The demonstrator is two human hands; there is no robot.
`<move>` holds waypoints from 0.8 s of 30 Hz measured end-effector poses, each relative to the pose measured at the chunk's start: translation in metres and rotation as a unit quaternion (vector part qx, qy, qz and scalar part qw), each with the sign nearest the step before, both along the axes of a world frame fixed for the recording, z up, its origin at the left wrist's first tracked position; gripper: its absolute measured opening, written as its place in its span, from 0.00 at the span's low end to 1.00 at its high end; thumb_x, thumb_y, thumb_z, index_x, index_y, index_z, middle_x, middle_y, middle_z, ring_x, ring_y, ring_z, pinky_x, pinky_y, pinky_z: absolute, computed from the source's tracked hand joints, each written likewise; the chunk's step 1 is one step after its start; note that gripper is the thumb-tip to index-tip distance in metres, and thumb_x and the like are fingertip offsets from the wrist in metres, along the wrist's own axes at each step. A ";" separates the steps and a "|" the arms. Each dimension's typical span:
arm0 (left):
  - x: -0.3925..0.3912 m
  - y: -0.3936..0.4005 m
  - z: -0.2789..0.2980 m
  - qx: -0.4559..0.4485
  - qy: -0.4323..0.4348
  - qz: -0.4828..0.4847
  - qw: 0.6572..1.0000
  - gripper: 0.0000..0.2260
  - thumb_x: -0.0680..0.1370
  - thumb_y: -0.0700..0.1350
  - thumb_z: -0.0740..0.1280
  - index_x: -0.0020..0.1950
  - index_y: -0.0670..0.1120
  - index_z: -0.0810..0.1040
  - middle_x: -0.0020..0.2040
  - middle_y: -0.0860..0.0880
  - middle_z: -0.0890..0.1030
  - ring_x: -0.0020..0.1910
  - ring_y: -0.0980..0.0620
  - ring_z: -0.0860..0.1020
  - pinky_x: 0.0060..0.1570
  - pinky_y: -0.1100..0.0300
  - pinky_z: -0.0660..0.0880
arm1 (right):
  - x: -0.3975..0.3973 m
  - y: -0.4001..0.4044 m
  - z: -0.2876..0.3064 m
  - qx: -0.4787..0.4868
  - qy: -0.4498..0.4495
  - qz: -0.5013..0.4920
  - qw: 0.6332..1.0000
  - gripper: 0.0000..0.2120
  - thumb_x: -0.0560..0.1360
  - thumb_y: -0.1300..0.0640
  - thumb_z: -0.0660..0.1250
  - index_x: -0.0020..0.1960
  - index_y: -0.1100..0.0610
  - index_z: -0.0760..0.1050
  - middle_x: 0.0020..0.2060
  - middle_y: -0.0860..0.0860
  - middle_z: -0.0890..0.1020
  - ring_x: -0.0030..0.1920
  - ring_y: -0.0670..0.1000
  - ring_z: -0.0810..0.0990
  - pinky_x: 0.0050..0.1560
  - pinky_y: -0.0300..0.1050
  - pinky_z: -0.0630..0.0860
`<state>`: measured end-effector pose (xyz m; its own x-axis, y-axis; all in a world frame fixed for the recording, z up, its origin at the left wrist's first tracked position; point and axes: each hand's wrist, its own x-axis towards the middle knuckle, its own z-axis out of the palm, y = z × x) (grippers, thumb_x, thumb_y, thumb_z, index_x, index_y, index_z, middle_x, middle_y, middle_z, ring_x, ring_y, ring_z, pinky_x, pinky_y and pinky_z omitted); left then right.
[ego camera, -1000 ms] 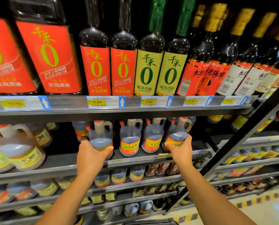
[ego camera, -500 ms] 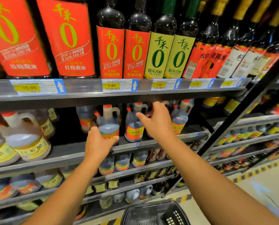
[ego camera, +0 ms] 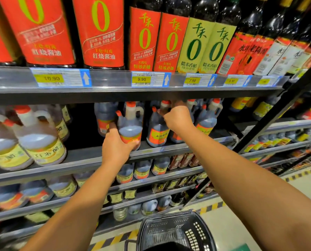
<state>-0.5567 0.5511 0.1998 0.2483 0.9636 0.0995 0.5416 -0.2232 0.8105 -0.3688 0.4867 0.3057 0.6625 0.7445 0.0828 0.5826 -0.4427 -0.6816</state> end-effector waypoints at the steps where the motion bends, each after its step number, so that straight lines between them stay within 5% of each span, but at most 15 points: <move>1: 0.000 0.000 0.000 0.000 0.000 0.002 1.000 0.31 0.68 0.56 0.84 0.60 0.44 0.72 0.56 0.41 0.80 0.54 0.36 0.81 0.49 0.42 0.81 | 0.000 0.002 -0.001 -0.004 -0.002 -0.006 1.000 0.07 0.80 0.53 0.71 0.46 0.54 0.76 0.48 0.58 0.86 0.50 0.60 0.86 0.50 0.50 0.84; 5: -0.001 0.001 -0.002 -0.003 0.001 0.004 1.000 0.30 0.68 0.56 0.84 0.59 0.45 0.71 0.56 0.41 0.79 0.54 0.36 0.81 0.50 0.41 0.81 | -0.006 0.006 -0.001 0.028 0.000 -0.004 1.000 0.05 0.80 0.55 0.71 0.50 0.52 0.75 0.47 0.53 0.82 0.46 0.55 0.81 0.48 0.46 0.80; 9: 0.001 0.001 -0.004 -0.011 -0.011 -0.001 1.000 0.30 0.68 0.55 0.84 0.58 0.45 0.71 0.56 0.42 0.79 0.54 0.37 0.80 0.51 0.41 0.81 | 0.002 0.007 -0.004 -0.009 -0.019 -0.007 1.000 0.05 0.81 0.63 0.69 0.52 0.60 0.72 0.37 0.51 0.73 0.37 0.54 0.71 0.32 0.40 0.66; 12: 0.000 0.001 -0.004 -0.012 -0.010 -0.001 1.000 0.29 0.68 0.55 0.84 0.57 0.46 0.71 0.56 0.43 0.79 0.53 0.39 0.80 0.50 0.42 0.81 | 0.002 0.004 -0.003 0.042 0.005 0.008 0.999 0.14 0.81 0.60 0.72 0.64 0.61 0.76 0.45 0.55 0.78 0.43 0.57 0.75 0.41 0.46 0.70; 15: 0.000 0.000 -0.003 -0.016 -0.018 -0.009 1.000 0.29 0.69 0.54 0.83 0.58 0.47 0.70 0.56 0.44 0.79 0.53 0.40 0.80 0.50 0.44 0.80 | 0.004 -0.006 -0.004 0.020 0.012 0.051 0.998 0.12 0.80 0.55 0.73 0.47 0.63 0.77 0.37 0.58 0.78 0.37 0.57 0.74 0.40 0.51 0.70; 17: 0.000 -0.004 -0.001 -0.024 -0.033 -0.015 0.999 0.28 0.69 0.53 0.83 0.58 0.47 0.69 0.57 0.44 0.78 0.54 0.41 0.80 0.50 0.44 0.81 | 0.015 -0.022 -0.008 0.041 -0.035 0.067 0.996 0.14 0.79 0.52 0.74 0.46 0.62 0.75 0.36 0.57 0.78 0.35 0.55 0.75 0.38 0.52 0.72; 21: -0.001 -0.035 0.011 0.047 -0.143 0.071 0.986 0.24 0.74 0.49 0.79 0.62 0.46 0.69 0.61 0.45 0.74 0.59 0.43 0.77 0.58 0.47 0.77 | 0.054 -0.084 -0.022 0.164 -0.097 0.013 0.982 0.11 0.80 0.57 0.72 0.59 0.57 0.75 0.53 0.52 0.76 0.42 0.40 0.77 0.45 0.33 0.72; 24: 0.019 -0.080 0.037 0.100 -0.224 0.036 0.969 0.17 0.79 0.45 0.75 0.64 0.50 0.73 0.62 0.49 0.76 0.60 0.49 0.79 0.59 0.57 0.77 | 0.102 -0.119 -0.026 0.225 -0.087 -0.096 0.966 0.12 0.78 0.57 0.72 0.60 0.56 0.75 0.56 0.53 0.78 0.42 0.47 0.76 0.51 0.48 0.78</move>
<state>-0.5377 0.4715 0.2369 0.0705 0.9269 0.3686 0.1648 -0.3752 0.9122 -0.2670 0.3676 0.2794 0.7314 0.4718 0.4924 0.6427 -0.2353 -0.7291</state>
